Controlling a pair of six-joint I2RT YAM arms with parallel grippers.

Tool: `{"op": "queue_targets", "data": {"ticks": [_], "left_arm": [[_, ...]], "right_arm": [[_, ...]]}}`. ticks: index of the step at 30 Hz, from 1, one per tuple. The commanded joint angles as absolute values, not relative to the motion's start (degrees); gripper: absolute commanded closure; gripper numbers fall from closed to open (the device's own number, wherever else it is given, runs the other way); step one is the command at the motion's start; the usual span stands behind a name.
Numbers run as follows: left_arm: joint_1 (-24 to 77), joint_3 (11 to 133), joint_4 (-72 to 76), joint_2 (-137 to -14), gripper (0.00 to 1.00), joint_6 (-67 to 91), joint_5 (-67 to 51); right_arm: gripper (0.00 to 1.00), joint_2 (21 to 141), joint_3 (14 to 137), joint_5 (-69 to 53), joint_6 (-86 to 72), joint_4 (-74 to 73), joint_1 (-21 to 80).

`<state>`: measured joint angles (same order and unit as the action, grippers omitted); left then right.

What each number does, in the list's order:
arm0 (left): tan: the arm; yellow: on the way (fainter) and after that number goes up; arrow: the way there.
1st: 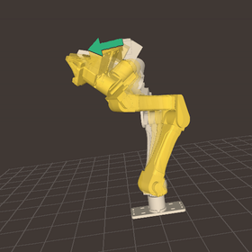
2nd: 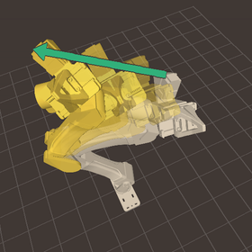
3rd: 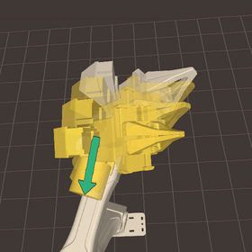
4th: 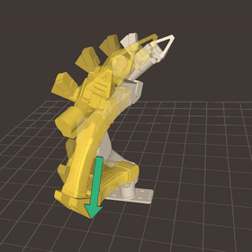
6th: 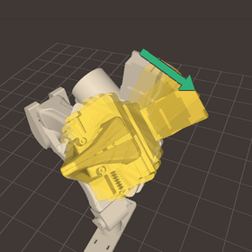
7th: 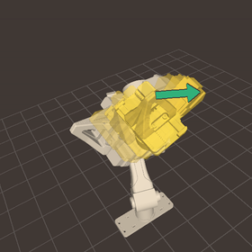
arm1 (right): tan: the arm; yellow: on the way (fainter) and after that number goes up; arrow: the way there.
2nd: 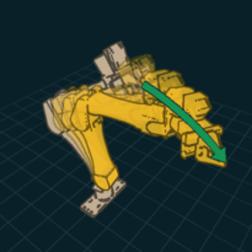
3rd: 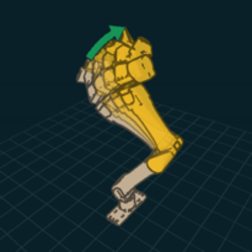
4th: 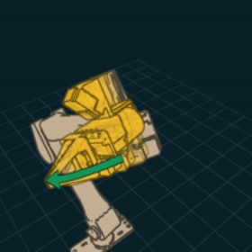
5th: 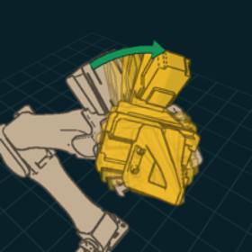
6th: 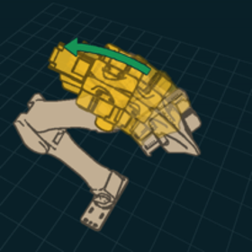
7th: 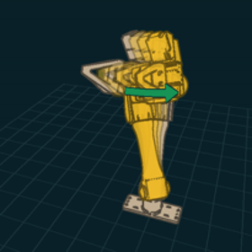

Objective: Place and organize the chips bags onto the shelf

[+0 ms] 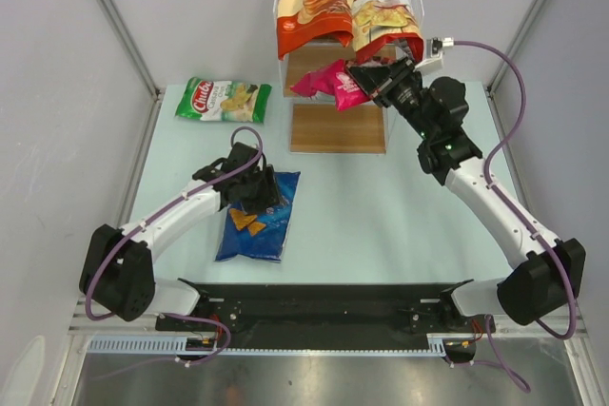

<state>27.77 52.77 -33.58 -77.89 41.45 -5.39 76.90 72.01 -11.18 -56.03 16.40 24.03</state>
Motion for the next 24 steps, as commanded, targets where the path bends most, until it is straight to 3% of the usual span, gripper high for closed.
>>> {"op": "queue_targets", "data": {"ticks": [1, 15, 24], "left_arm": [[27.4, 52.6, -32.3, -77.9, 0.38, 40.0, -7.0], [27.2, 54.6, -34.1, -79.7, 0.38, 37.2, -7.0], [27.2, 55.0, -34.3, -80.9, 0.38, 36.9, -7.3]], "right_arm": [[1.00, 77.3, 79.5, -9.5, -46.2, 20.1, 26.4], [1.00, 86.2, 75.9, -1.1, -34.9, 25.7, 29.0], [1.00, 83.5, 75.1, 5.4, -27.3, 26.3, 30.9]]}}
